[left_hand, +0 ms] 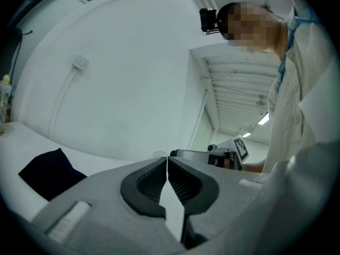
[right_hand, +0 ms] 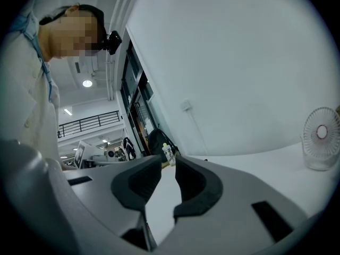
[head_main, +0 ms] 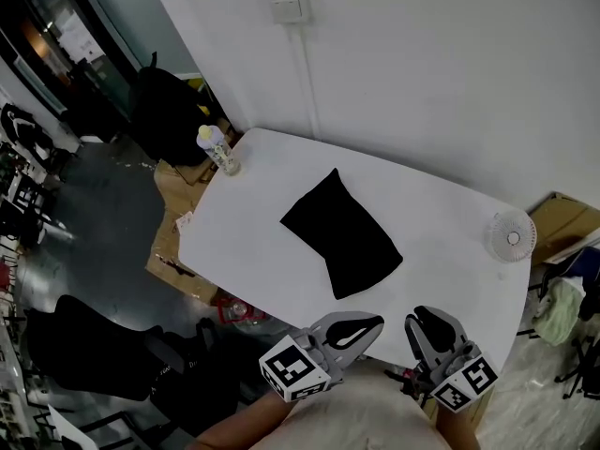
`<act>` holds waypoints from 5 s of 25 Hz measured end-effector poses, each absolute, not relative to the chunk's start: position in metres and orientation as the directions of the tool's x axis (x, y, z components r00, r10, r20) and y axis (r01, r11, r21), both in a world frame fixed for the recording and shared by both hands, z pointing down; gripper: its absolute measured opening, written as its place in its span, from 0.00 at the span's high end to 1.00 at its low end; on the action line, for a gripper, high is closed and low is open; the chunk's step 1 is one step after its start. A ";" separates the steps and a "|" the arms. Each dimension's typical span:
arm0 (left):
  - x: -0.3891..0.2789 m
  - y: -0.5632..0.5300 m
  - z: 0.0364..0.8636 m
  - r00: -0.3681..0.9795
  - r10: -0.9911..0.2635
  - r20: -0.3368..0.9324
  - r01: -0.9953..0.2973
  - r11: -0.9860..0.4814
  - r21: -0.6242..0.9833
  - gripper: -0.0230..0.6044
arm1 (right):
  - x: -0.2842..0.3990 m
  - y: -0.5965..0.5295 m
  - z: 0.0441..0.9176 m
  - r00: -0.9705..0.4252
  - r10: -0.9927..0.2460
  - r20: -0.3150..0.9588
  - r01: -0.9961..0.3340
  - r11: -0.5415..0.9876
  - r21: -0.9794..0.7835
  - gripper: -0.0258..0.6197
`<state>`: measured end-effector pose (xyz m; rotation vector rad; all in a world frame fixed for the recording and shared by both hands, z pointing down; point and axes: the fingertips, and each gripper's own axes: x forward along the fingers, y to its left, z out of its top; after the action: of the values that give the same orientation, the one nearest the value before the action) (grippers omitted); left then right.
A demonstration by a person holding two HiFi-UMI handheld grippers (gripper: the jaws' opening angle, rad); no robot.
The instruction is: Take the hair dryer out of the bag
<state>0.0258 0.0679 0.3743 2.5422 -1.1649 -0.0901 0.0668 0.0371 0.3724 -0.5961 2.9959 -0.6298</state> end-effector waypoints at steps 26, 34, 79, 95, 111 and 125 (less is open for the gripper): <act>-0.022 0.009 0.472 0.548 -0.761 0.348 -0.832 -0.536 0.139 0.94 | 0.035 0.002 0.441 -0.921 -0.363 0.144 -0.391 0.855 -0.340 0.82; -0.022 -0.003 0.494 0.532 -0.734 0.422 -0.831 -0.549 0.092 0.94 | 0.031 -0.005 0.458 -0.919 -0.353 0.174 -0.393 0.853 -0.344 0.82; -0.067 -0.016 0.618 0.259 -0.585 0.768 -0.900 -0.434 -0.027 0.90 | 0.031 -0.007 0.486 -0.904 -0.354 0.238 -0.423 0.820 -0.387 0.80; -0.077 -0.057 0.569 0.327 -0.615 0.717 -0.913 -0.402 0.072 0.93 | 0.033 -0.013 0.488 -0.901 -0.365 0.236 -0.432 0.808 -0.401 0.80; -0.092 -0.101 0.542 0.399 -0.590 0.702 -0.914 -0.318 0.252 0.93 | 0.020 -0.031 0.496 -0.894 -0.362 0.264 -0.444 0.801 -0.403 0.80; -0.105 -0.113 0.546 0.430 -0.587 0.686 -0.902 -0.256 0.347 0.93 | -0.029 -0.073 0.543 -0.831 -0.363 0.421 -0.518 0.782 -0.348 0.80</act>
<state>-0.1051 -0.1131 0.5459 1.9607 -1.2551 0.5543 -0.0286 -0.0728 0.5431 -0.8371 3.2777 -0.8124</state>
